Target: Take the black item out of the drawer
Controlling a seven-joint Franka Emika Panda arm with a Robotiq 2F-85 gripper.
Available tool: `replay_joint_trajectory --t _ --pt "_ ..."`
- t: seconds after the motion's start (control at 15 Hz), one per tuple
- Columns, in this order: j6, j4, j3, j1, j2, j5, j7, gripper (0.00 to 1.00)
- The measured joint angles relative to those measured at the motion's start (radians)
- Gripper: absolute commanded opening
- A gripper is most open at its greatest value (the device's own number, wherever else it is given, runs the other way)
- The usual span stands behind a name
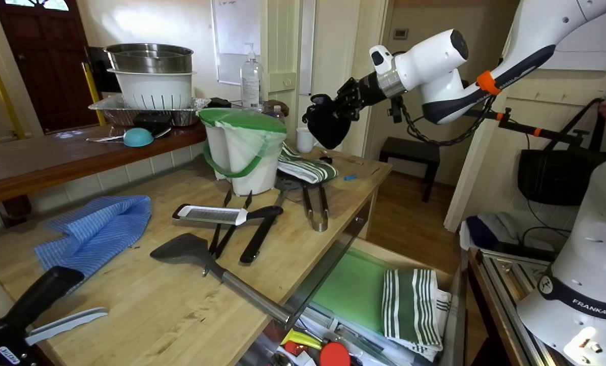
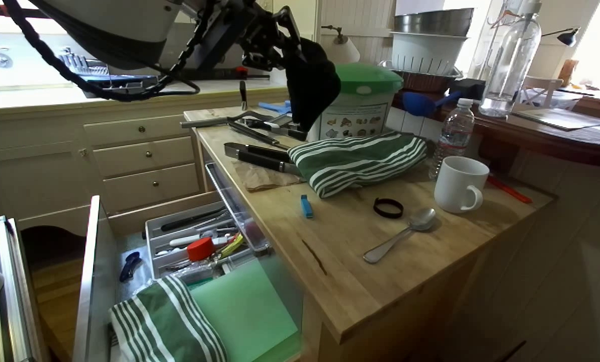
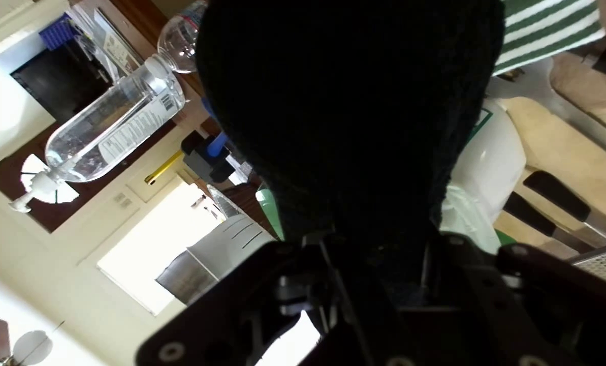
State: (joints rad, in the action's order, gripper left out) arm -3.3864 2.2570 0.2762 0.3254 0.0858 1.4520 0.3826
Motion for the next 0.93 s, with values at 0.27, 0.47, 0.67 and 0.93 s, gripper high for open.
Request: replay_joint_trajectory --t 0.27,0.47,0.67,0.93 --pt "0.143 0.044 -0.024 -0.041 -0.068 -0.175 -0.072 0.07" --pt "0.195 0.049 -0.048 -0.071 -0.170 -0.407 -0.142 0.07" --pt "0.196 0.045 -0.145 -0.014 -0.226 -0.654 -0.205 0.55" --pt "0.276 0.017 -0.429 0.203 -0.234 -0.978 -0.280 0.76"
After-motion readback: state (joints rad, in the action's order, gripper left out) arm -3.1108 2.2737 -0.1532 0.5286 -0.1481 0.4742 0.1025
